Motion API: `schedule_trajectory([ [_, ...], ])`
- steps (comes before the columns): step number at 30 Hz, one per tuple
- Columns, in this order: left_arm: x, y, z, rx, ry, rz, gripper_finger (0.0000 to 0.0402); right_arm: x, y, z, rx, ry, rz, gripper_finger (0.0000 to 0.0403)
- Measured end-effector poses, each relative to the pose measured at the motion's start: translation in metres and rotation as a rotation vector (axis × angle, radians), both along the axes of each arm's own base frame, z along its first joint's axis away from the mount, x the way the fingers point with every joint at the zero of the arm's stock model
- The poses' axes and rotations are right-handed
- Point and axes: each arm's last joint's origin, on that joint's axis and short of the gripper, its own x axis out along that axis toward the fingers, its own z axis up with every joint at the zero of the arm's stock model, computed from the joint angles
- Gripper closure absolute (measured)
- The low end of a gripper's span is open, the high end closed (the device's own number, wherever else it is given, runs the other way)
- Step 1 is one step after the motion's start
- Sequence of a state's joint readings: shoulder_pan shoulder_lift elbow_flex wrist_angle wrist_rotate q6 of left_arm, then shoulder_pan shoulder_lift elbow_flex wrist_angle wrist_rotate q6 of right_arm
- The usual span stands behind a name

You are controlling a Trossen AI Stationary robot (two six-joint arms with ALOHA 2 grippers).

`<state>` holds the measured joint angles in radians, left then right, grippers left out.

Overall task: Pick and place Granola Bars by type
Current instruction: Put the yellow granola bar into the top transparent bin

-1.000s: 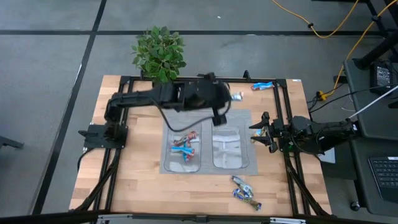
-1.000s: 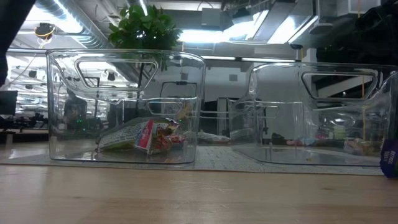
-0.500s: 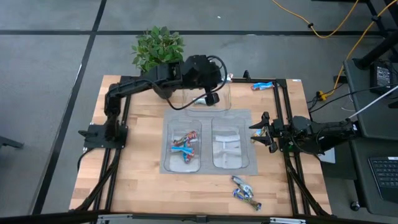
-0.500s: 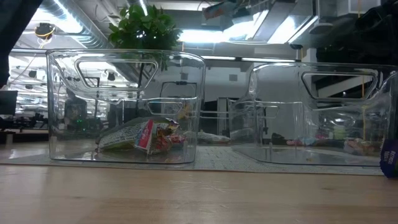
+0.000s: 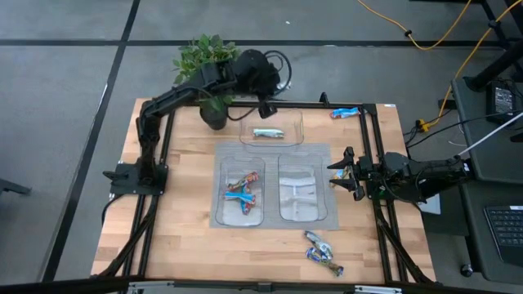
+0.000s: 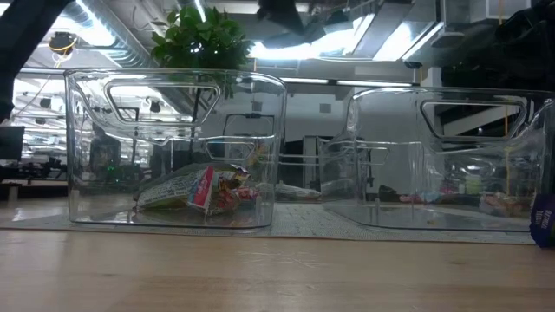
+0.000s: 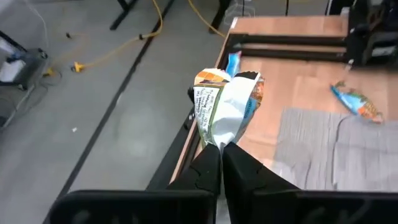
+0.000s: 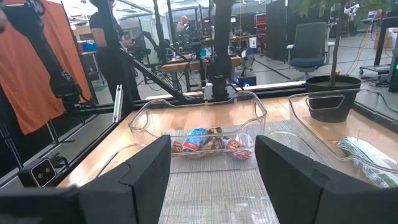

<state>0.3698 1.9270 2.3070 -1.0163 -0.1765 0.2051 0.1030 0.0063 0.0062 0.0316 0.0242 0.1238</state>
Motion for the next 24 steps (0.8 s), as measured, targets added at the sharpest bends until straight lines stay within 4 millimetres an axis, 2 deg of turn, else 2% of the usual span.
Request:
schedule_trajectory([
  [6, -0.012, 0.023, -0.004, -0.067, 0.023, -0.01, 0.0392, 0.0, 0.0, 0.0, 0.0, 0.0, 0.0, 0.0167],
  [10, -0.011, 0.024, -0.01, -0.094, 0.049, -0.052, 0.039, 0.0, 0.0, 0.0, 0.0, 0.0, 0.0, 0.0167],
  [13, -0.002, 0.022, -0.019, -0.096, 0.069, -0.077, 0.0392, 0.0, 0.0, 0.0, 0.002, 0.0, 0.0, 0.0167],
  [19, 0.019, 0.021, -0.057, -0.149, 0.177, -0.102, 0.0394, 0.0, 0.0, 0.0, 0.001, 0.0, 0.0, 0.0167],
  [24, 0.038, 0.018, -0.081, -0.152, 0.237, -0.137, 0.039, 0.0, 0.0, 0.0, 0.001, 0.0, 0.0, 0.0167],
])
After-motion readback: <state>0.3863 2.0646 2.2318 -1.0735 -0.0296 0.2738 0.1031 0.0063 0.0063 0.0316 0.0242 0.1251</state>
